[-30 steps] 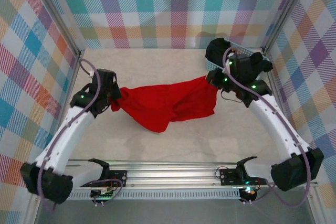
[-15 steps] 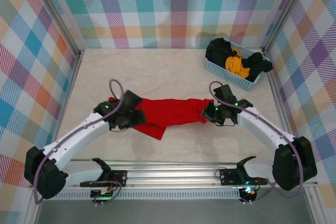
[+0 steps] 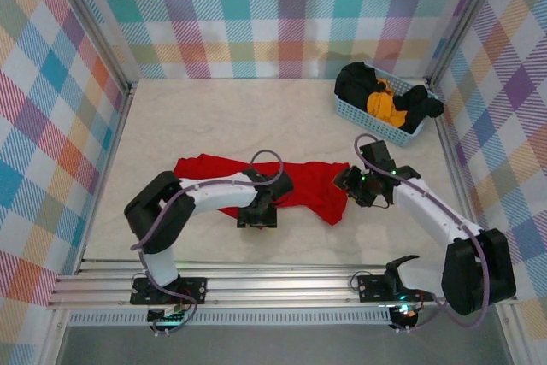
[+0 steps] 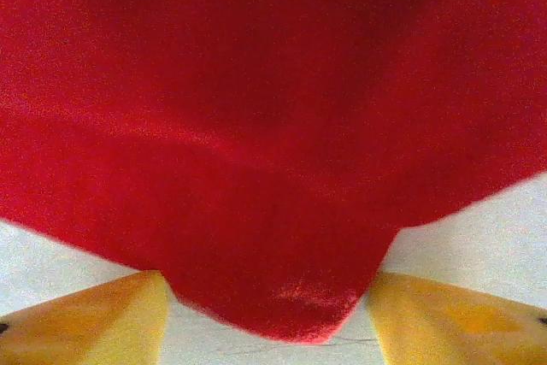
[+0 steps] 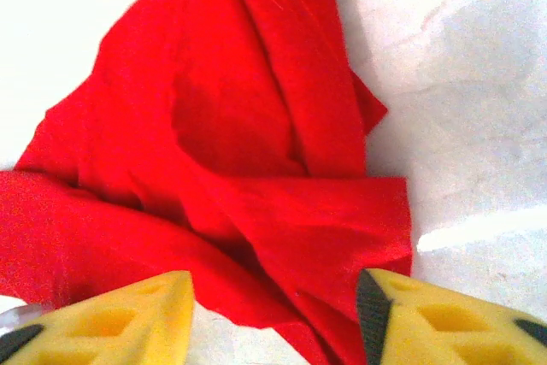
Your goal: Fold and stack the t-shirts
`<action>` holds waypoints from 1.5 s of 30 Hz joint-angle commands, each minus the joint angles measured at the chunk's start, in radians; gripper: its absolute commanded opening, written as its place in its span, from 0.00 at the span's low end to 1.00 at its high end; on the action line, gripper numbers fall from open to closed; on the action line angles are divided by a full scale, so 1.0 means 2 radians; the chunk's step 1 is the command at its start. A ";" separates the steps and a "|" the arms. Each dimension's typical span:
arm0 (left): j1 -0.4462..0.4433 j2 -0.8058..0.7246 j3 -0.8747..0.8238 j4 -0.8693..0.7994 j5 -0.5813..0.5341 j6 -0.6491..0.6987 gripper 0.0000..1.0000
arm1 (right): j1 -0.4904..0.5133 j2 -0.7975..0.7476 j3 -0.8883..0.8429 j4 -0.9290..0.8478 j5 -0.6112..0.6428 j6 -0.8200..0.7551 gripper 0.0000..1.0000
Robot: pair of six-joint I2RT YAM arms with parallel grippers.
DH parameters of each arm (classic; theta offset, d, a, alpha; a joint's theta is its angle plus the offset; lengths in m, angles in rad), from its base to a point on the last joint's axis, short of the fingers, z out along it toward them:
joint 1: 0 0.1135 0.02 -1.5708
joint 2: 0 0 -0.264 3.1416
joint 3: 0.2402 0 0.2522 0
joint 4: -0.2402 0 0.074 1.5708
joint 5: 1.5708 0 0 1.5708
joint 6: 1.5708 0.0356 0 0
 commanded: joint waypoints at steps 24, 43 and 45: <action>0.050 -0.376 -0.041 -0.159 -0.241 -0.063 0.00 | 0.037 0.006 -0.071 0.144 -0.018 0.130 0.00; 0.075 -0.406 0.356 0.004 -0.359 0.173 0.00 | 0.049 -0.098 0.374 -0.043 0.057 -0.078 0.00; 0.075 -0.403 0.390 0.031 -0.364 0.202 0.00 | 0.049 -0.097 0.406 -0.039 0.060 -0.087 0.00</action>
